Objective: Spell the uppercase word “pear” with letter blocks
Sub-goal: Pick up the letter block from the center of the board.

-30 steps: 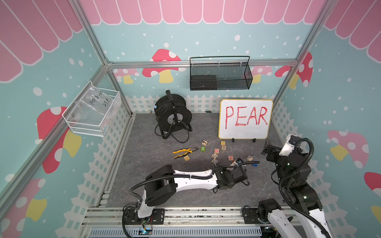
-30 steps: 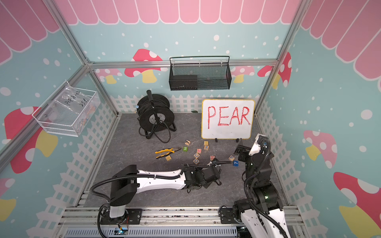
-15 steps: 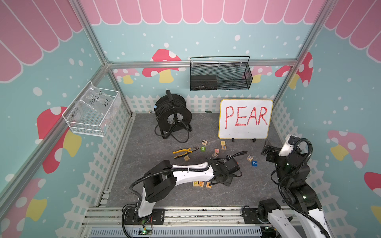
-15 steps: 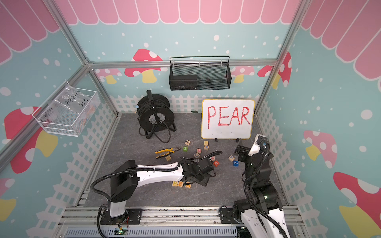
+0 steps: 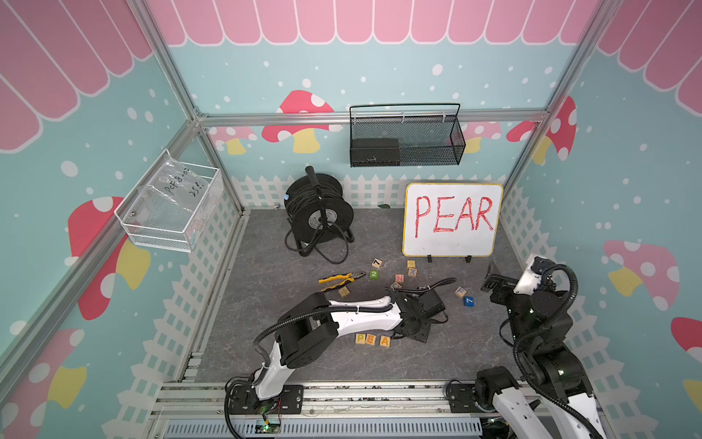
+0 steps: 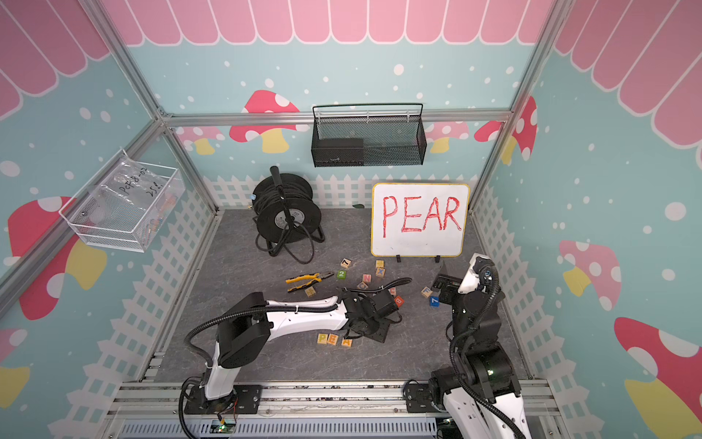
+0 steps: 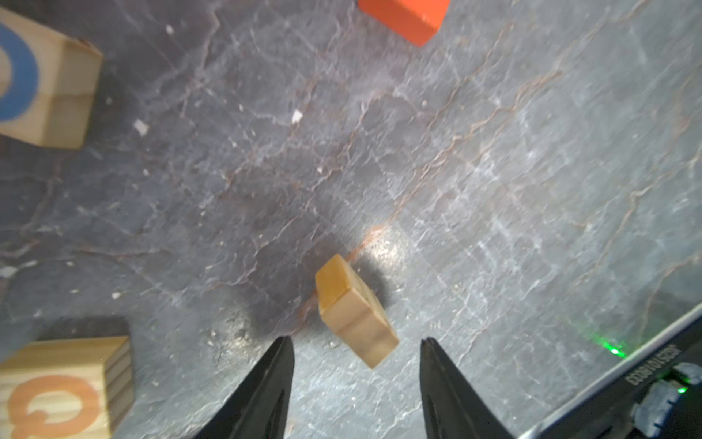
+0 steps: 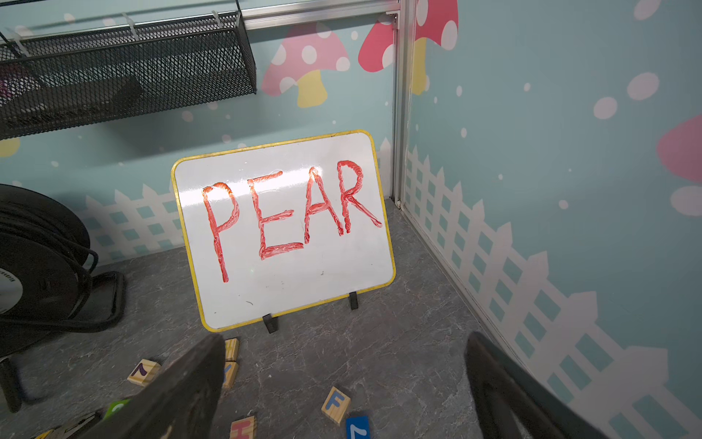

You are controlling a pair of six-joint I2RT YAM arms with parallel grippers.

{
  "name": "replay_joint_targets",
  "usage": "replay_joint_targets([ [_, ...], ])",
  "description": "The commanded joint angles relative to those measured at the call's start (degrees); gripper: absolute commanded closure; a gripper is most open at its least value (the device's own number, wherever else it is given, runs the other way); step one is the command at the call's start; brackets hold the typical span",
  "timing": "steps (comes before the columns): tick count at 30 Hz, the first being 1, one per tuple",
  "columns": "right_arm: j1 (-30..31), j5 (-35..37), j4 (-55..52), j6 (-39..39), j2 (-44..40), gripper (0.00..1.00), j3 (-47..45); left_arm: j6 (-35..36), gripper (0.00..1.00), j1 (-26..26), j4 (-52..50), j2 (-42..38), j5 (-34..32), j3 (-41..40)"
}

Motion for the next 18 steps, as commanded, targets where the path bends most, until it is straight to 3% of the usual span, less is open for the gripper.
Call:
replay_joint_targets([
  [1,0.1,-0.4,1.2,-0.8,-0.9,0.0,-0.7,-2.0,0.43,1.0,-0.7,2.0,0.4,1.9],
  [5,0.1,-0.5,1.4,-0.8,-1.3,0.0,-1.0,-2.7,0.46,1.6,-0.7,3.3,0.7,2.5],
  [18,0.2,0.0,1.8,-0.9,-1.7,0.0,-1.5,-1.4,0.69,1.5,-4.2,4.6,-3.3,3.3],
])
